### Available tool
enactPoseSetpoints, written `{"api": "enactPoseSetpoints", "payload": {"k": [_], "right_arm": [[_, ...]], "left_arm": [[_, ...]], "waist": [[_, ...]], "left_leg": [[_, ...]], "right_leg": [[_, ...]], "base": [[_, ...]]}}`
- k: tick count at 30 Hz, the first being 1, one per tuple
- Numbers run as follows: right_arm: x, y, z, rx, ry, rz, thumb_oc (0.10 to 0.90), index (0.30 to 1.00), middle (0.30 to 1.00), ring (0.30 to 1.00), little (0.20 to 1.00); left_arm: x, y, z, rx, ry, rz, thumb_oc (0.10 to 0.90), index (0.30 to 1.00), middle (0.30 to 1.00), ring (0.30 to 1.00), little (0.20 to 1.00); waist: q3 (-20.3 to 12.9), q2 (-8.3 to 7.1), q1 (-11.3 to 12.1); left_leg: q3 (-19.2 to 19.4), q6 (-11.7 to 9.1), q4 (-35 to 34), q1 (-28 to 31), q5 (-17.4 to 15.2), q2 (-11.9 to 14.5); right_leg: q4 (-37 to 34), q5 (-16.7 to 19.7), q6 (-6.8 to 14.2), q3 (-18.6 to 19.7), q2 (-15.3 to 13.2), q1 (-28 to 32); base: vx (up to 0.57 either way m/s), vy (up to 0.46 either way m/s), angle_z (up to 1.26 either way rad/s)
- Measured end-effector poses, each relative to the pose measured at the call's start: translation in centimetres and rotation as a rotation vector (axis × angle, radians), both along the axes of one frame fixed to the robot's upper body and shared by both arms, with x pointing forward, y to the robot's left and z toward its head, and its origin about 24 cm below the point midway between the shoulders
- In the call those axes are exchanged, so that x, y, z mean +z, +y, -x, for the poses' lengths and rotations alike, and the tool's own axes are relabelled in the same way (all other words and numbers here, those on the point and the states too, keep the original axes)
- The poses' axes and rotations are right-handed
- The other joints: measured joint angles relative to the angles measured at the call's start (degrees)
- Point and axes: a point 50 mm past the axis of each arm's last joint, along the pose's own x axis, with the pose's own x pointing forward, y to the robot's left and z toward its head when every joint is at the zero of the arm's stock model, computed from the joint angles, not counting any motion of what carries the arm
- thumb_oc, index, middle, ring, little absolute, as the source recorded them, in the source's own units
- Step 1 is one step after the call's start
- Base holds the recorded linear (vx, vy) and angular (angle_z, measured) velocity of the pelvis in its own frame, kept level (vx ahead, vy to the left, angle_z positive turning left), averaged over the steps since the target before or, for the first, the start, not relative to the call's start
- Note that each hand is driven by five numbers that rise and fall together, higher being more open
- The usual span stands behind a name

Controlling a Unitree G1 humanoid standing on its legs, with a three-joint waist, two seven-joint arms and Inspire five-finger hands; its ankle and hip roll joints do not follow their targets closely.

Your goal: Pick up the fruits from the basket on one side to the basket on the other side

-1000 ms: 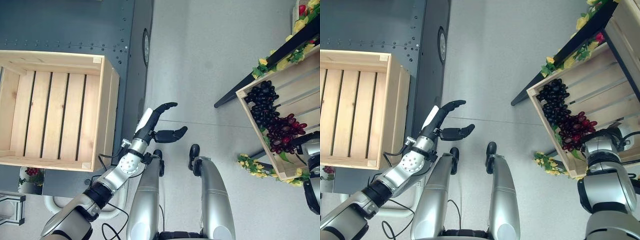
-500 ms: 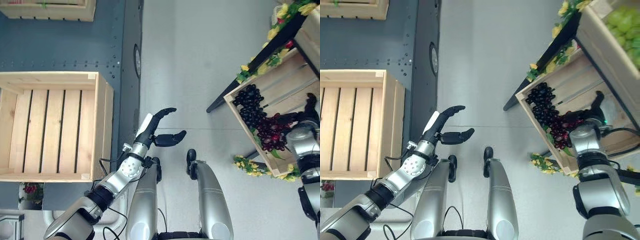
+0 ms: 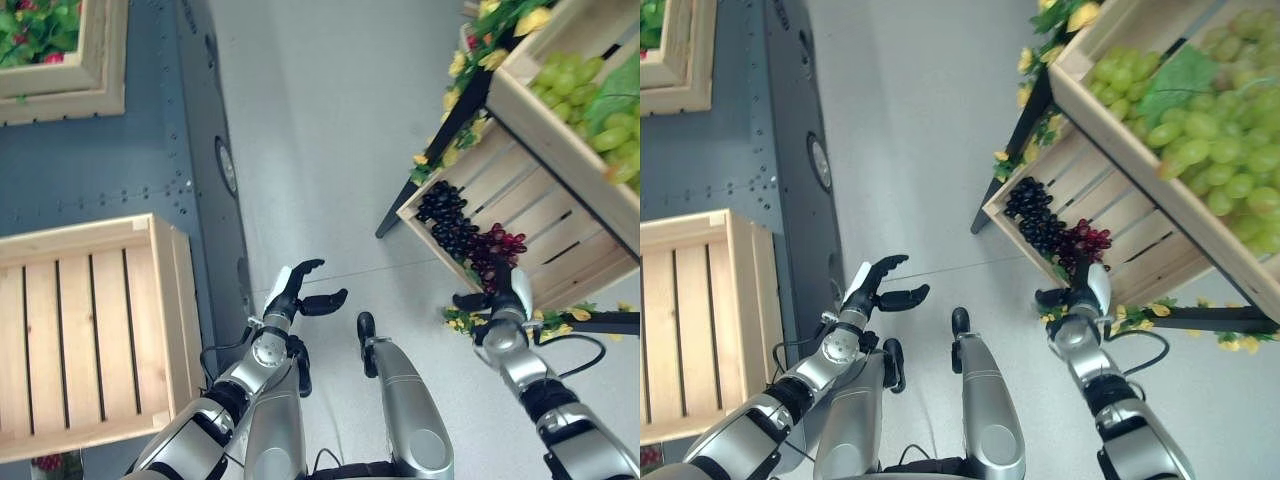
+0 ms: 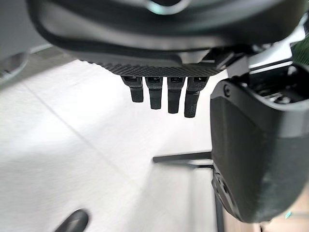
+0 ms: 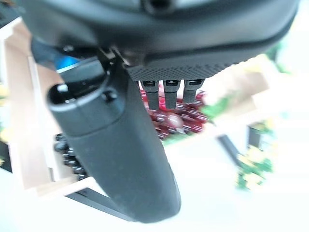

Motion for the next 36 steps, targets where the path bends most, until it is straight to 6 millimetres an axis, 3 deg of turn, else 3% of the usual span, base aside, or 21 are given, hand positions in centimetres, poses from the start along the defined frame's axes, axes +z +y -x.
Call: {"api": "enactPoseSetpoints", "payload": {"k": [6,11,13,16,20,22,30,36], "right_arm": [[-1.0,0.7,0.7,0.062,0.036,0.017,0.800,0.900,0.900,0.900,0.900],[-1.2,3.4,0.4,0.168,0.016,-0.011,0.800,0.900,0.900,0.900,0.900],[-2.1,4.1,1.1,0.197,0.051,-0.031,0.800,0.900,0.900,0.900,0.900],[-4.1,4.7,3.1,0.224,0.131,-0.032,0.800,0.900,0.900,0.900,0.900],[-6.4,4.1,5.8,0.225,0.250,-0.045,0.800,0.900,0.900,0.900,0.900],[-7.3,3.6,6.7,0.218,0.306,-0.032,0.800,0.900,0.900,0.900,0.900],[-11.0,3.4,11.1,0.244,0.560,-0.066,0.800,0.900,0.900,0.900,0.900],[-12.4,4.3,13.0,0.281,0.671,-0.077,0.800,0.900,0.900,0.900,0.900]], "left_arm": [[-1.3,0.0,0.5,-0.015,0.082,-0.027,0.800,0.900,0.900,0.900,0.900],[-2.6,1.8,1.4,0.020,0.164,-0.092,0.800,0.900,0.900,0.900,0.900],[-3.9,2.5,2.6,0.040,0.228,-0.108,0.800,0.900,0.900,0.900,0.900],[-6.1,3.1,5.6,0.059,0.327,-0.110,0.800,0.900,0.900,0.900,0.900],[-8.4,3.7,9.2,0.075,0.444,-0.106,0.800,0.900,0.900,0.900,0.900],[-8.9,3.9,10.1,0.082,0.475,-0.098,0.800,0.900,0.900,0.900,0.900],[-10.3,3.5,12.8,0.044,0.580,-0.065,0.800,0.900,0.900,0.900,0.900],[-10.9,3.4,13.8,0.036,0.631,-0.051,0.800,0.900,0.900,0.900,0.900]], "waist": [[-0.2,-1.01,-1.2],[-2.5,-2.61,-0.8],[-4.0,-2.69,-0.8],[-8.9,-2.48,-0.6],[-13.5,-1.30,-0.1],[-14.9,-0.64,0.3],[-20.6,2.50,1.8],[-23.1,3.02,3.5]], "left_leg": [[1.6,-0.3,-6.9,7.1,1.0,0.1],[2.8,-0.6,-12.5,11.0,2.4,-0.3],[3.0,-0.8,-16.0,13.9,3.2,-0.6],[3.4,-1.1,-20.7,17.2,4.6,-1.1],[4.0,-1.3,-26.8,22.0,6.2,-1.3],[4.0,-1.4,-28.7,22.9,6.9,-1.6],[2.0,-1.7,-38.0,26.7,11.6,-2.1],[0.9,-1.9,-41.1,27.4,13.8,-2.1]], "right_leg": [[-7.3,2.1,0.5,0.5,0.0,6.8],[-11.6,3.1,0.2,0.5,-0.1,9.7],[-14.3,3.6,0.2,0.5,-0.2,12.3],[-16.9,3.7,0.1,0.5,-0.2,14.3],[-19.7,3.7,0.0,0.4,-0.2,17.6],[-20.5,3.7,0.0,0.4,-0.1,18.2],[-26.2,5.6,-0.1,-1.2,-0.1,21.1],[-29.3,7.3,-0.4,-2.2,0.1,21.9]], "base": [[0.07,0.022,-0.16],[0.04,-0.005,-0.08],[0.10,0.006,-0.06],[0.08,-0.003,-0.03],[0.08,-0.022,-0.05],[0.06,-0.040,0.00],[0.04,-0.049,0.11],[0.05,-0.031,0.09]]}}
